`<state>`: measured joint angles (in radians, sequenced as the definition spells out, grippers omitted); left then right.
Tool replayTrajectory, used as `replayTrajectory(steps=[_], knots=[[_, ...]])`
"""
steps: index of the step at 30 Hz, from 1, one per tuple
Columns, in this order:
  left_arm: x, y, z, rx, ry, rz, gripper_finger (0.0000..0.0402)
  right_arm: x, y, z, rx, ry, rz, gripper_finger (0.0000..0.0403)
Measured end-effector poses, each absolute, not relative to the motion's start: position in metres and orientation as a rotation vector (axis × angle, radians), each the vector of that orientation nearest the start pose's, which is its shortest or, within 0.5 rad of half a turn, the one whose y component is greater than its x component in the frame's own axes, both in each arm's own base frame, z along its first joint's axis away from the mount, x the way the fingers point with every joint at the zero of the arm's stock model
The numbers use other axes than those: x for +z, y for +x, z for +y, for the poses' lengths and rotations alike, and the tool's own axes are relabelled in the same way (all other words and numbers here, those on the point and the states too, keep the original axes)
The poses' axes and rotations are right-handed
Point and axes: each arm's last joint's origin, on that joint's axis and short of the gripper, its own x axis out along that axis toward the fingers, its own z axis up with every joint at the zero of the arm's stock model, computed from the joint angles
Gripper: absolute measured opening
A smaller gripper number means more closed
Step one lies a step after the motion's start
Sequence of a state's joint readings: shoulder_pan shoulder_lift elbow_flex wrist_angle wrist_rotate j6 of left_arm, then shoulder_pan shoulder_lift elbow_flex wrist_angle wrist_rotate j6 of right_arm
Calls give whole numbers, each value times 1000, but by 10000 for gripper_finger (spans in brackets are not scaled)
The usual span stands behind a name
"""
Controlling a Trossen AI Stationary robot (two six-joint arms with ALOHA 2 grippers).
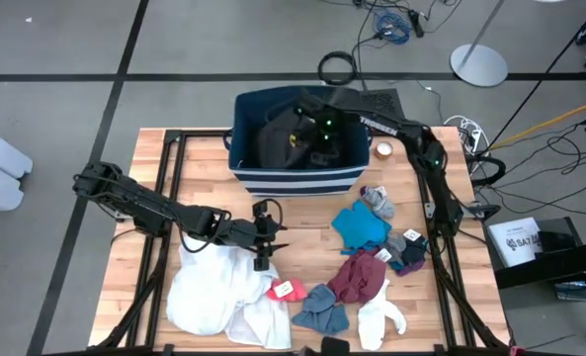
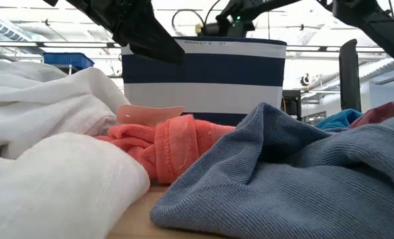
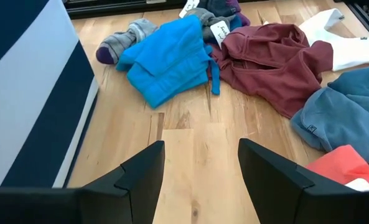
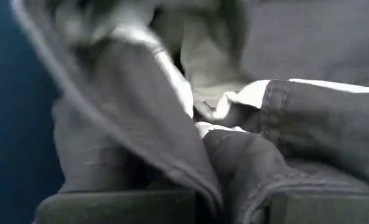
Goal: Sort clothes
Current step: Put the gray shorts into the blue laundry organizer, then put the white polo shirt into the blue laundry organizer
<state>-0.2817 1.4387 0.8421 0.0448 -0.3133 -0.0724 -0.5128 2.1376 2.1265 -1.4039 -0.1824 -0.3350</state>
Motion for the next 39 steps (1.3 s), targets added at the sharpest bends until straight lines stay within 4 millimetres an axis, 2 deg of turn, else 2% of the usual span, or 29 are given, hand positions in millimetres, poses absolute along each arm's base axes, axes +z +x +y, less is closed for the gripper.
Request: replayTrajectory(steps=[4,7,12,15,22,26,31,39], knots=[[227,293,-76,33,65,529,215,282,374,-202,-77,171,1393,8],[227,293,-76,32,60,529,215,283,380,-206,-147,112,1341,9],[227,293,-77,32,60,529,215,284,385,-211,-202,117,1280,23],[227,293,-77,31,60,529,215,284,384,-210,-214,139,1292,54],[227,293,-77,32,59,529,215,288,375,-204,-198,175,1388,160],[227,293,-77,32,60,529,215,306,373,-203,-206,164,1357,208],[227,293,-76,33,62,527,215,342,371,-202,-235,130,1244,240],[230,294,-75,43,94,518,215,400,336,-183,-287,93,1072,249]])
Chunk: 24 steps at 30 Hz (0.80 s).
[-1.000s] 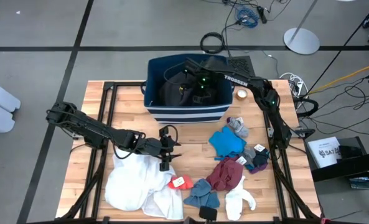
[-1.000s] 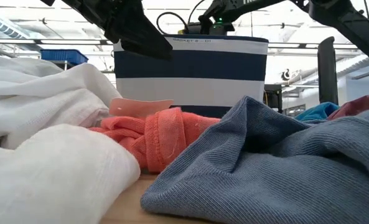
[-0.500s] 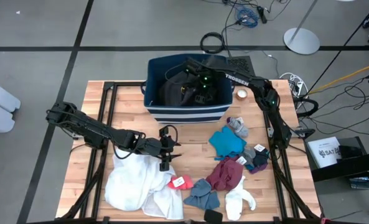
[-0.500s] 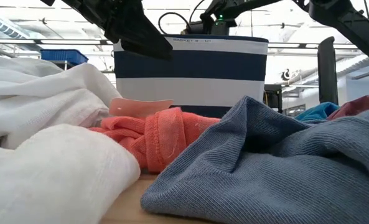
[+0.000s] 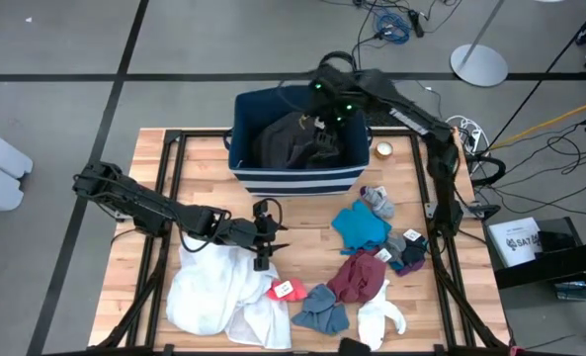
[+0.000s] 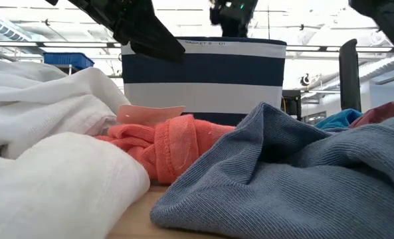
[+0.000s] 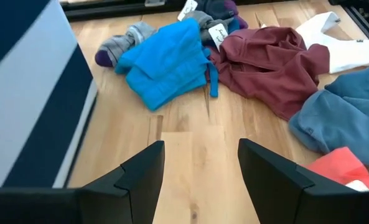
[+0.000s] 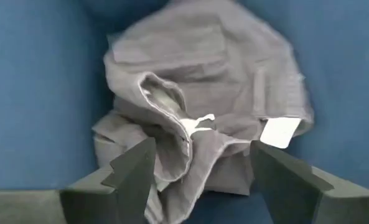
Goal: Sort clothes
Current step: Put the white polo shirt into the blue laundry organizer
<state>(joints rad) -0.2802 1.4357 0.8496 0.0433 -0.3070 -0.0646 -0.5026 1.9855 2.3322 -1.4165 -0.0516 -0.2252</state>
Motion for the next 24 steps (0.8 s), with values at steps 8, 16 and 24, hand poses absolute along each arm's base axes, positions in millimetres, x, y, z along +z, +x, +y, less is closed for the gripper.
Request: replayTrajectory(steps=[8,16,24], knots=[[250,300,-78,33,116,463,215,457,294,-131,-166,158,899,249],[260,297,-87,20,96,530,215,498,253,-40,72,112,804,249],[270,294,-94,12,75,569,215,514,206,27,86,3,756,249]])
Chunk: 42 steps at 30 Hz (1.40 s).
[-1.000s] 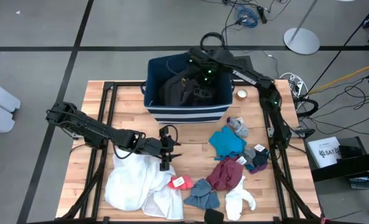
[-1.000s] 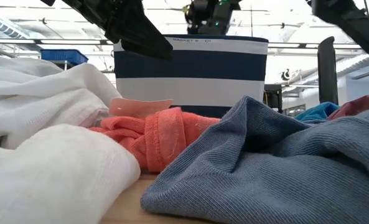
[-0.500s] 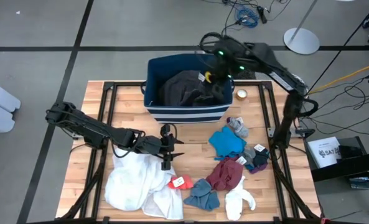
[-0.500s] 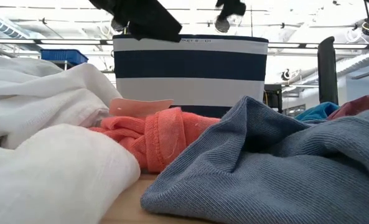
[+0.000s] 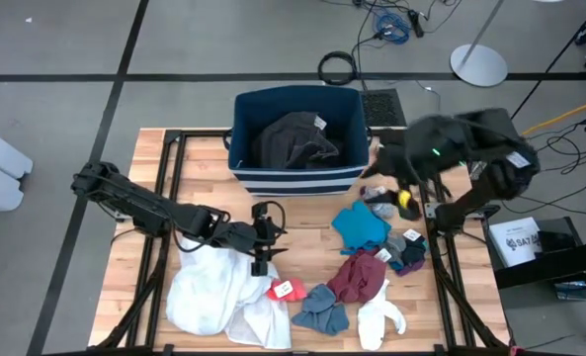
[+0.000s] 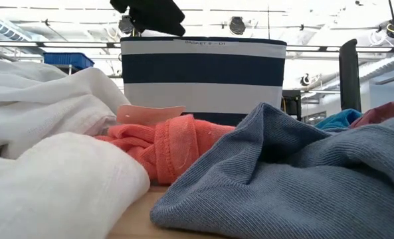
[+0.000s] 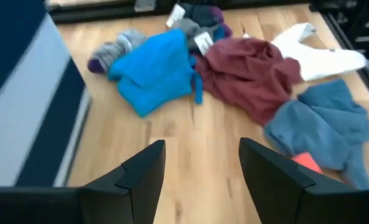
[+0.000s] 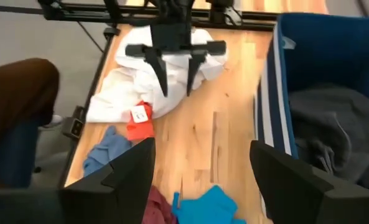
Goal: Sort clothes
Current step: Put the white polo shirt into the blue laundry organizer
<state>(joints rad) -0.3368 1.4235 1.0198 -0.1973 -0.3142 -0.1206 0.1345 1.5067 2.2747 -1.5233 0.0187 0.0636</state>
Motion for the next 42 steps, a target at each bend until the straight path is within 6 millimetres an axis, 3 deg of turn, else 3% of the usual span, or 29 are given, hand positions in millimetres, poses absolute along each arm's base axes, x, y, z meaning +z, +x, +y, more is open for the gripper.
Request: replayTrajectory(steps=[4,7,15,19,23,29,42], knots=[[271,287,-100,-8,10,684,215,500,188,48,-13,-12,778,249],[268,281,-107,-58,-76,763,215,474,181,62,-87,-30,767,249],[267,267,-137,-274,-174,845,215,354,195,96,-32,26,591,249],[266,265,-140,-219,-198,839,215,299,208,106,87,35,499,249],[259,270,-140,-124,-218,834,215,264,216,107,114,-2,438,249],[236,282,-146,-14,-285,886,215,238,227,101,82,-20,415,249],[215,279,-144,119,-329,1019,215,224,234,101,89,-106,461,249]])
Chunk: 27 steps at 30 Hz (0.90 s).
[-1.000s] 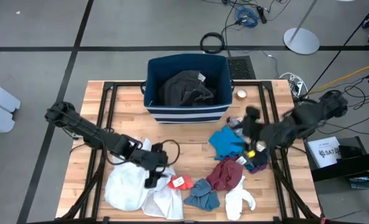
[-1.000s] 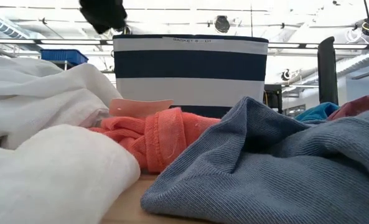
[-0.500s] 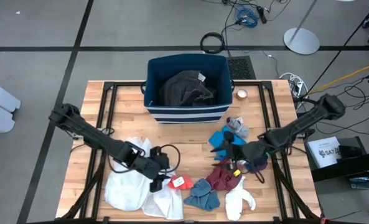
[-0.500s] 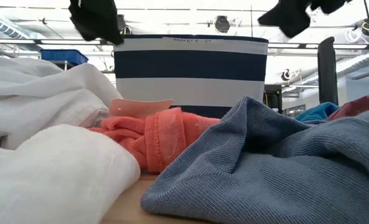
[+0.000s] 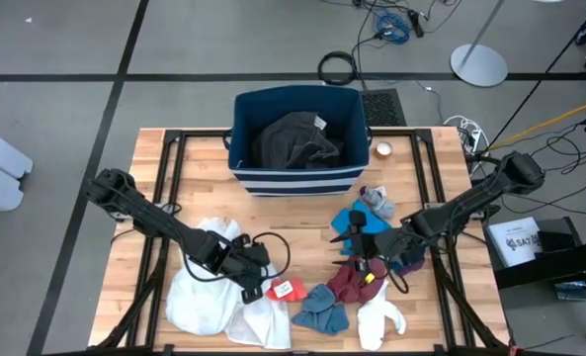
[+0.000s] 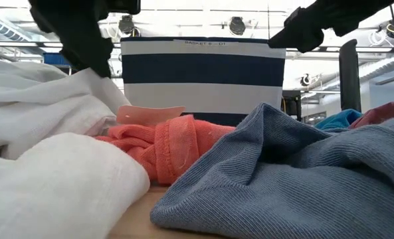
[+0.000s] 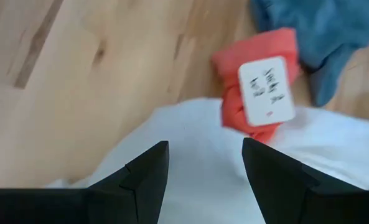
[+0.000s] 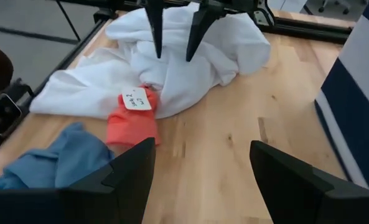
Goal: Sort clothes
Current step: Put the white polo shirt into the blue laundry organizer
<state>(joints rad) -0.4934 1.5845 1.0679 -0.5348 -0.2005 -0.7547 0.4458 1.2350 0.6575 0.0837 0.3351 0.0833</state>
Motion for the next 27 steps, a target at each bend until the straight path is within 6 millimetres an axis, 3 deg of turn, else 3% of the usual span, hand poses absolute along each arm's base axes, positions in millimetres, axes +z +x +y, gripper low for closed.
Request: replayTrajectory(steps=[9,13,19,27], knots=[[211,276,-141,145,-302,1066,206,224,234,101,89,-116,460,249],[211,277,-140,142,-310,1071,150,224,234,101,87,-117,460,249],[210,278,-140,142,-310,1074,19,224,235,99,84,-124,457,249],[225,279,-138,104,-293,1032,5,224,235,99,82,-116,458,249]])
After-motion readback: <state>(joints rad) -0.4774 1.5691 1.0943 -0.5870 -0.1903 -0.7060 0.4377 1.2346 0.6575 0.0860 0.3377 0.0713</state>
